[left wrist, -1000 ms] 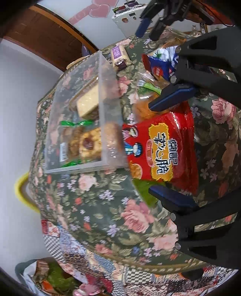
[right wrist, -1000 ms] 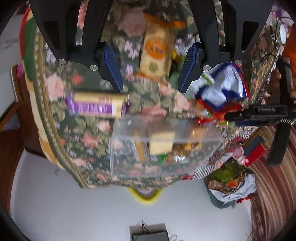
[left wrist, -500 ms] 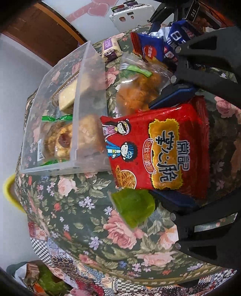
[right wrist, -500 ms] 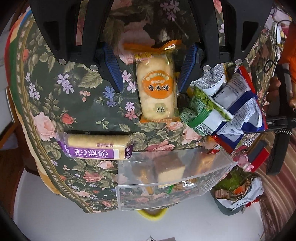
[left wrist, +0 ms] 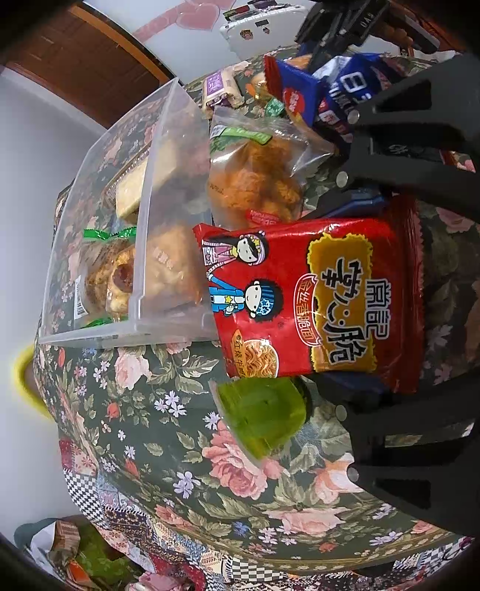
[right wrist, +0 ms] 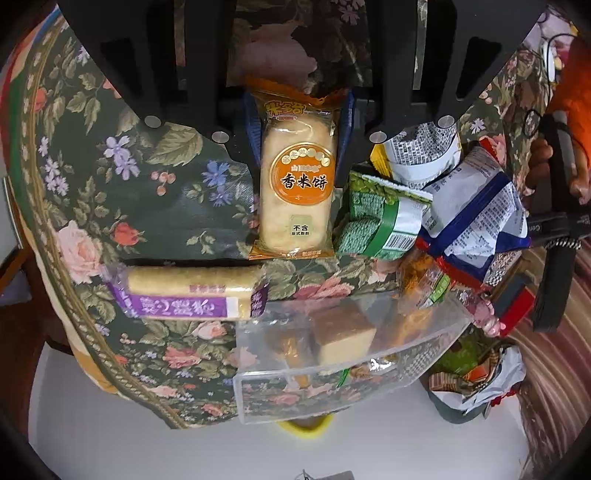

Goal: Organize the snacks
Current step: 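Grasp the red chip bag with the left tool while the right tool grasps the orange-labelled cake, then place the red chip bag and orange-labelled cake into the clear box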

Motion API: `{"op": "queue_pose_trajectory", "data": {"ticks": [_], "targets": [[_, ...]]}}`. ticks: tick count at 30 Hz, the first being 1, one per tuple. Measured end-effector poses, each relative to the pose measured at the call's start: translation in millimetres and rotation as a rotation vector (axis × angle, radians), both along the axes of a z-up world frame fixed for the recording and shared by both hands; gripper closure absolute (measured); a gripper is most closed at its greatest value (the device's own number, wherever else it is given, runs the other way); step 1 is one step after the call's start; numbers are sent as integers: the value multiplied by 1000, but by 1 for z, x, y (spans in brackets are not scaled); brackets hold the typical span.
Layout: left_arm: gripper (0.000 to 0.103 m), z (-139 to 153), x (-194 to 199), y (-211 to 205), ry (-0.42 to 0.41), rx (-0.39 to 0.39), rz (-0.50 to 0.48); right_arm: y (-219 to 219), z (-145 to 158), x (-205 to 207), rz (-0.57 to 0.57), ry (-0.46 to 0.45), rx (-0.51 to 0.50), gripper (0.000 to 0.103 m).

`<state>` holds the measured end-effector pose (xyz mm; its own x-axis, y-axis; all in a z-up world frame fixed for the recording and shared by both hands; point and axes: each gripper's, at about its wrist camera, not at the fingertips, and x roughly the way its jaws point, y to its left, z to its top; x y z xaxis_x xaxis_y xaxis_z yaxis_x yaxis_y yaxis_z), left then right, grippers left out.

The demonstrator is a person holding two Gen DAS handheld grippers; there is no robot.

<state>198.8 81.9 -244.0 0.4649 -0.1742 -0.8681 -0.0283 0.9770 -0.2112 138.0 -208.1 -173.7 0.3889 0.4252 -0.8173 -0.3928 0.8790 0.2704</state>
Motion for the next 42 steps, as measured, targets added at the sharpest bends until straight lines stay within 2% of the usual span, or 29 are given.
{"op": "queue_pose_trajectory", "data": {"ticks": [9, 17, 28, 36, 42], "targets": [[38, 31, -22, 2, -66, 5, 24, -9, 27, -1, -23, -92, -2, 71], [38, 76, -33, 6, -163, -5, 30, -6, 53, 6, -24, -179, 14, 71], [38, 128, -9, -12, -283, 27, -3, 10, 80, 23, -5, -275, 41, 71], [38, 131, 25, -23, -296, 35, -20, 17, 90, 47, -11, -316, 51, 71], [38, 119, 58, -30, -268, 48, -26, 20, 89, 68, -28, -325, 52, 71]]}}
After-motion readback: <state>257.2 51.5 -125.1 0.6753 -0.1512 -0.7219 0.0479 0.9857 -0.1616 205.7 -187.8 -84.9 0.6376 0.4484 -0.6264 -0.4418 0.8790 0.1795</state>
